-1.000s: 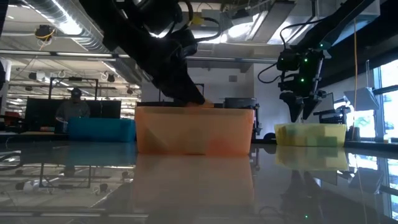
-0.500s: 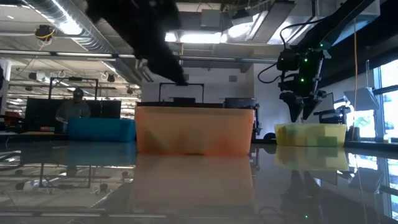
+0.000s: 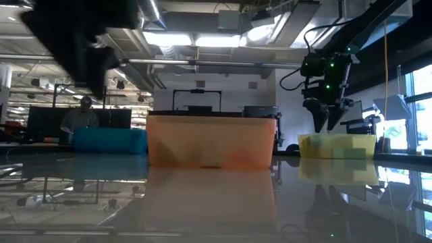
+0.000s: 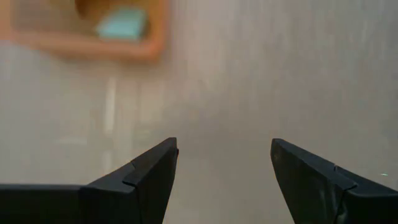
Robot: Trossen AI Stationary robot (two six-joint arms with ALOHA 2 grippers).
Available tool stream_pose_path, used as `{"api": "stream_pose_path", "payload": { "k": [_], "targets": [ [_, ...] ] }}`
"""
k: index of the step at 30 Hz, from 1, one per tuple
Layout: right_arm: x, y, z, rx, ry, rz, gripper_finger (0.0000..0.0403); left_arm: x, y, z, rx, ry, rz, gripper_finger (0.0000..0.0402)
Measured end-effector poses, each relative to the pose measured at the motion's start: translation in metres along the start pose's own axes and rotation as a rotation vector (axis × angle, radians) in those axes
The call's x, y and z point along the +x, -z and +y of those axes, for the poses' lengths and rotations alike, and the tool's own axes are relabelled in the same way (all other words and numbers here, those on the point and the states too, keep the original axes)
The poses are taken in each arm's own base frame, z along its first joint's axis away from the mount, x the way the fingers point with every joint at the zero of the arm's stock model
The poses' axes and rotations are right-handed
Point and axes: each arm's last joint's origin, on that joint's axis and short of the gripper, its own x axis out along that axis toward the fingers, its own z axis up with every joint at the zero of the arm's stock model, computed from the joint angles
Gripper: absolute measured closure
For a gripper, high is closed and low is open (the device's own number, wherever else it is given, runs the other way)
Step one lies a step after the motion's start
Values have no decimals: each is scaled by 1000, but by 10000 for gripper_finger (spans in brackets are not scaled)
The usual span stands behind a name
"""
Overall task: Sort blocks by size
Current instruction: Put the blue rectangular block into the blue bin
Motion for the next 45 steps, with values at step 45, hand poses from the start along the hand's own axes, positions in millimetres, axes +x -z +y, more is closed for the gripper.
{"api": "stream_pose_path", "payload": {
  "k": [45],
  "targets": [
    [0,0,0,18,0,0,100,56,120,-143,-766,60,709,155]
  ]
}}
